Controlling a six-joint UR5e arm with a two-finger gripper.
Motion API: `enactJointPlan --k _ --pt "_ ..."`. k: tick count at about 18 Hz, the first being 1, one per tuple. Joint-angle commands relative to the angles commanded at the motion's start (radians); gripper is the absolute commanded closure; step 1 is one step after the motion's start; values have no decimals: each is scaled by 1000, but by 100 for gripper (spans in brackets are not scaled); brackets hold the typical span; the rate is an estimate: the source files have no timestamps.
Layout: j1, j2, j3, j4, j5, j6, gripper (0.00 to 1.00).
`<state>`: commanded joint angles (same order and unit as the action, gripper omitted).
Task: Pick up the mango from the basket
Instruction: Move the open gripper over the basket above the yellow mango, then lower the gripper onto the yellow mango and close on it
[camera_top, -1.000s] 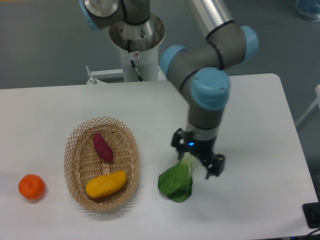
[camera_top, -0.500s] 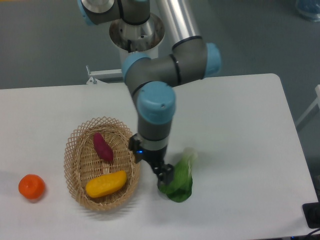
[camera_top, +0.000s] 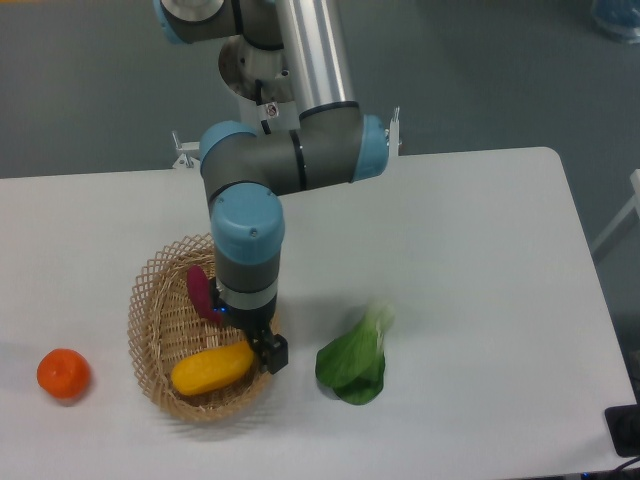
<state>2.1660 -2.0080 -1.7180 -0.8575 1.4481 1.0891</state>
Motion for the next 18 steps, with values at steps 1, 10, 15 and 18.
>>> enactJointPlan --k 1,10,15,18 --pt "-2 -2 -5 0 0 -3 0" --pt "-15 -61 15 55 2 -84 0" --pt "-18 -72 17 54 3 -87 0" --pt "-18 -84 15 54 3 -84 0"
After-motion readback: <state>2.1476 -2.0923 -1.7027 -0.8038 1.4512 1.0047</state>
